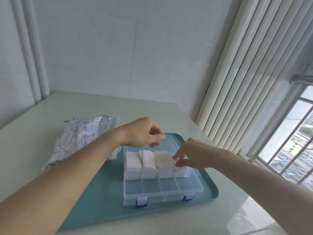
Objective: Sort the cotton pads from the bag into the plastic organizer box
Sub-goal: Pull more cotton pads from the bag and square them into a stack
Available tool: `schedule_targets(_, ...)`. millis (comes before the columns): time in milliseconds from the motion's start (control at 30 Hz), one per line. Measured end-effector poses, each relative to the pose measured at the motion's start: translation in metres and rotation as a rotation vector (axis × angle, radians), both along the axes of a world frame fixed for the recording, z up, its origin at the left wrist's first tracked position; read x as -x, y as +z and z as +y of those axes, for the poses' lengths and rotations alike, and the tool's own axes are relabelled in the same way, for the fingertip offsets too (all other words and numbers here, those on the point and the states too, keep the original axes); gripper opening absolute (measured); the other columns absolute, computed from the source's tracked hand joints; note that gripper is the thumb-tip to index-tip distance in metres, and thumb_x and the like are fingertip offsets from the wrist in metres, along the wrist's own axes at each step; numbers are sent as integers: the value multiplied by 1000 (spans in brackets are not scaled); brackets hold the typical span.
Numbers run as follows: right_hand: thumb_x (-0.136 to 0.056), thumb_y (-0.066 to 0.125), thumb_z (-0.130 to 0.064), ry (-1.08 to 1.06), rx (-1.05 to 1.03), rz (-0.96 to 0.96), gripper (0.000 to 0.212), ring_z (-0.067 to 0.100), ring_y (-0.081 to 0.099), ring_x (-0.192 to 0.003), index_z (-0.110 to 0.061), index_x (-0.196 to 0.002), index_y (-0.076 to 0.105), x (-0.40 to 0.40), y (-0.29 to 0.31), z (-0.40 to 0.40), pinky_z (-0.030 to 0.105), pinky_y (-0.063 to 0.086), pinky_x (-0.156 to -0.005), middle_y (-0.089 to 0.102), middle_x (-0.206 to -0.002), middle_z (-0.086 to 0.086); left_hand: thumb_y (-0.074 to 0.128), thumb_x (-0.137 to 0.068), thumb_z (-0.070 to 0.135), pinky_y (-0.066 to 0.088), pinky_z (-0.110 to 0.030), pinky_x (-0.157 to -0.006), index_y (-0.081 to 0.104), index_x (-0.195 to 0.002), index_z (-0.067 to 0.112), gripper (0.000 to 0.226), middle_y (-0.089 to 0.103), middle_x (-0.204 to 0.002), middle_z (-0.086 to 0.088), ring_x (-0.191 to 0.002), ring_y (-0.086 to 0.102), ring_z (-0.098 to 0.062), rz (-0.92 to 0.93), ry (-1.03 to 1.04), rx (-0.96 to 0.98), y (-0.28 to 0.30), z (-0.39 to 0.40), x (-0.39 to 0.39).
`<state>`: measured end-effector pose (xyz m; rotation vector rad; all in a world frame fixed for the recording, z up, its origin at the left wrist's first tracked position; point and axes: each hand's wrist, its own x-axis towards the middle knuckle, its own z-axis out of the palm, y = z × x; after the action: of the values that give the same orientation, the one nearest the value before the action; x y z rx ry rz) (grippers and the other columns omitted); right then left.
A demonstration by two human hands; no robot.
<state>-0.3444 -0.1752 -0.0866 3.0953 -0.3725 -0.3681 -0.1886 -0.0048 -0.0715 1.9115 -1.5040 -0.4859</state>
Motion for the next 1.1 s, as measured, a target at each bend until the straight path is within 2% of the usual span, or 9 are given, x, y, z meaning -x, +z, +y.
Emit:
schedule_targets(100,-101,58,-37,27,0,52,32,12,60,-100,-29,-130,66,3,9,0,22,41,-88,70,-116,-9,61,-96,26,54,-24,-71,72,-89,15,16,73,-82,5,-77,70,-12,-47,214,154,1,22,-16)
schedule_targets(200,-101,56,-29,-24,-23,-174,23,-5,54,-78,-25,-115,74,-8,30,-1,17,41,-82,68,-101,-14,57,-94,20,45,-26,-71,69,-87,15,14,68,-85,4,-85,63,-17,-260,492,242,-18,50,-35)
schedule_targets(333,-99,56,-19,-33,-145,-381,21,-9,59,-73,-23,-107,76,-48,50,19,1,40,-66,71,-91,-16,43,-99,46,42,-41,-92,51,-125,12,44,52,-124,-13,-120,44,-33,-470,758,-126,-52,77,-51)
schedule_targets(433,-97,56,-14,-20,-272,-339,24,8,69,-83,-22,-110,74,-83,48,50,8,45,-71,63,-81,-24,33,-98,59,38,-47,-97,43,-134,11,60,41,-137,-15,-129,34,-34,-424,811,-285,-64,83,-52)
schedule_targets(600,-93,58,-8,4,-342,-340,29,14,62,-94,-16,-117,73,-139,37,95,25,50,-94,70,-113,-2,24,-87,79,35,-51,-101,42,-140,10,89,36,-142,-12,-135,26,-33,-335,860,-306,-67,85,-47)
schedule_targets(733,-86,69,-8,-24,-309,-311,31,31,68,-98,1,-116,69,-170,25,107,37,53,-97,70,-121,12,39,-96,47,37,-47,-102,49,-133,9,55,43,-137,-12,-130,33,-35,-334,867,-258,-63,89,-57)
schedule_targets(800,-83,78,-14,-7,-289,-268,48,26,66,-110,-6,-128,66,-178,21,108,31,50,-99,67,-128,6,38,-98,33,37,-45,-103,51,-134,9,45,47,-138,-13,-130,38,-35,-290,860,-205,-63,94,-69)
schedule_targets(900,-80,83,-22,56,-221,-178,68,21,62,-117,-15,-142,55,-184,17,109,24,43,-98,60,-138,1,44,-95,24,40,-40,-101,51,-139,15,45,55,-138,-11,-128,47,-33,-222,844,-59,-66,104,-83)
schedule_targets(1100,-76,84,-36,116,-89,-128,61,25,64,-101,-17,-129,61,-205,2,113,35,52,-92,68,-116,3,49,-91,9,48,-35,-89,55,-133,23,45,66,-123,-8,-108,61,-30,-84,851,76,-68,112,-88)
